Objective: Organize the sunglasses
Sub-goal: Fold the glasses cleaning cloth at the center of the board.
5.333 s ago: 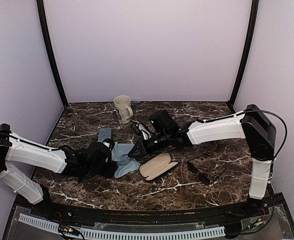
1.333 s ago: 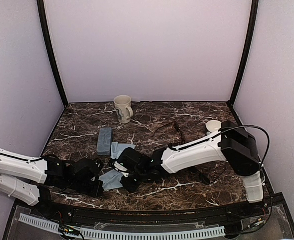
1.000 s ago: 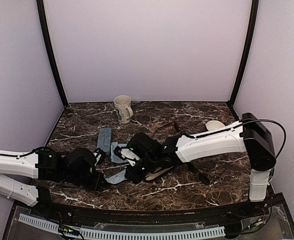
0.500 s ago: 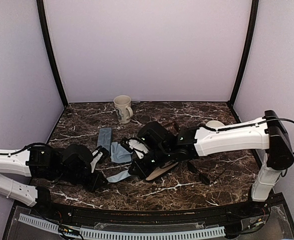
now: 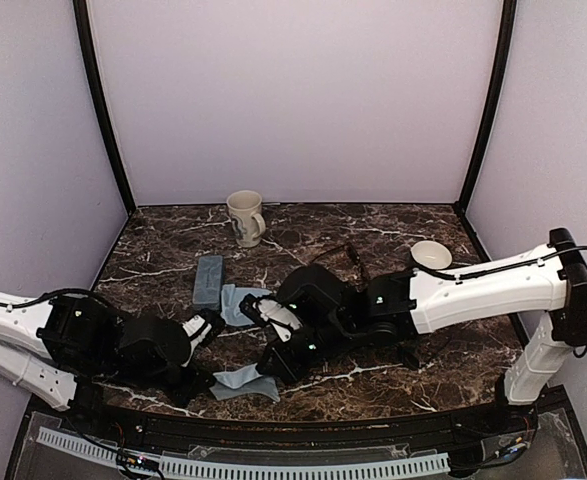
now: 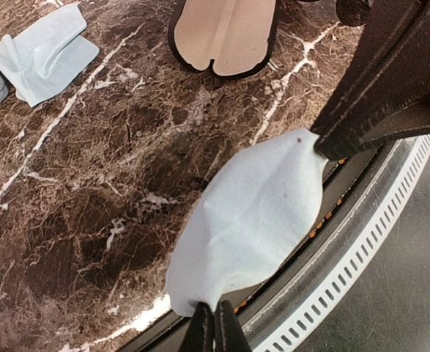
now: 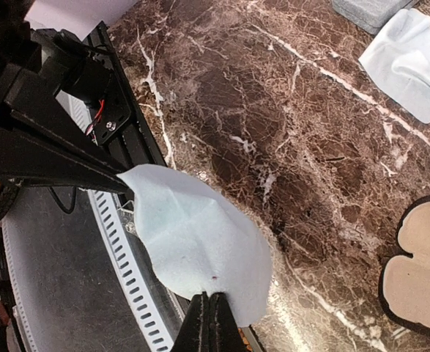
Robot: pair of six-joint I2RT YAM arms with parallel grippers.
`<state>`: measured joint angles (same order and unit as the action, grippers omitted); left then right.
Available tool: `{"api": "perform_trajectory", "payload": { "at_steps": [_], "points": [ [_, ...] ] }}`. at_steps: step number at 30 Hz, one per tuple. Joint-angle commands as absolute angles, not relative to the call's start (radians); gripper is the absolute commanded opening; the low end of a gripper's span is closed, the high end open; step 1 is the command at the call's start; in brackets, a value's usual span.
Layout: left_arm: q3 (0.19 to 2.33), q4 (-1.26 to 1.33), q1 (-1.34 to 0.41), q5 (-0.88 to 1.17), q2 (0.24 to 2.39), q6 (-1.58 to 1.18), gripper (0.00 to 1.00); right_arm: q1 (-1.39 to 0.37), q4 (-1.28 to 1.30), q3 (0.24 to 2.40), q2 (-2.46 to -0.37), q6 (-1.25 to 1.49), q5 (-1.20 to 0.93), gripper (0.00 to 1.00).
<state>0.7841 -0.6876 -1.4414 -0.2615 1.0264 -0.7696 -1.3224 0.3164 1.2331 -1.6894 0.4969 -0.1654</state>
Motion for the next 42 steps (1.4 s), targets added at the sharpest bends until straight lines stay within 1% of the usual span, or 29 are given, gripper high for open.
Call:
{"api": "perform_trajectory", "payload": {
  "at_steps": [1, 6, 13, 30, 42],
  "points": [
    [0.826, -0.790, -1.504, -0.337, 1.041, -0.854, 0.00, -1.348, 0.278, 1.198, -1.647, 0.550, -0.142, 0.00],
    [0.798, -0.829, -1.508, -0.347, 1.060, -0.917, 0.00, -1.350, 0.259, 1.169, -1.655, 0.570, -0.149, 0.00],
    [0.749, -0.825, -1.483, -0.392, 1.004, -0.963, 0.00, -1.313, 0.250, 1.172, -1.706, 0.572, -0.139, 0.00],
    [0.659, -0.618, -1.213, -0.341, 1.069, -0.734, 0.00, -1.184, 0.221, 1.256, -1.867, 0.523, -0.199, 0.00],
    [0.626, -0.516, -1.126, -0.311, 1.152, -0.647, 0.00, -1.124, 0.235, 1.343, -1.967, 0.478, -0.232, 0.00]
  ]
}}
